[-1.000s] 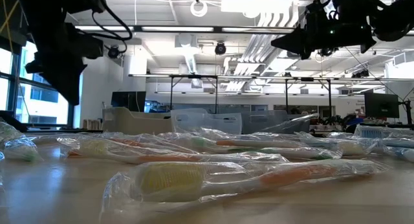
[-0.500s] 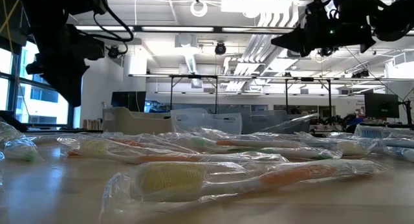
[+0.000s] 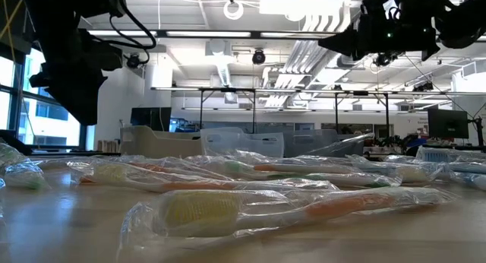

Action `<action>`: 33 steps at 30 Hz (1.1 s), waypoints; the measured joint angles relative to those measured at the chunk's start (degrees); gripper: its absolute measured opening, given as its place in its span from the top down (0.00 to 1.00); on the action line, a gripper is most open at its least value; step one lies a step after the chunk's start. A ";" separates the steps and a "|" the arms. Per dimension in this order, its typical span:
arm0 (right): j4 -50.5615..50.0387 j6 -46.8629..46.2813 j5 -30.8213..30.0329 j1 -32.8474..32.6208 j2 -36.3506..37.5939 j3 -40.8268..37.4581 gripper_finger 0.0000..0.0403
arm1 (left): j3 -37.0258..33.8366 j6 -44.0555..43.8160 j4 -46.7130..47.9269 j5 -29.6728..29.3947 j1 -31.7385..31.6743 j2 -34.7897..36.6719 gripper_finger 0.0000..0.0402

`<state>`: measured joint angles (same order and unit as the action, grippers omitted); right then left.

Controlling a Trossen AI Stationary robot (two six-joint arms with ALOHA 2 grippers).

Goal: Pick & Place Toothbrushes
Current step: Put the orange toothbrush into the white bin

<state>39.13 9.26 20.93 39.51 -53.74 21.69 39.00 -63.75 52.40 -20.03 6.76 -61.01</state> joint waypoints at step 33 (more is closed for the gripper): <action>0.07 0.15 0.00 0.00 0.00 0.00 0.99 | -0.04 -4.41 2.04 4.02 -0.04 -16.07 0.75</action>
<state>39.20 9.41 20.92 39.50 -53.74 21.69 38.97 -68.16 54.45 -16.01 6.72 -77.09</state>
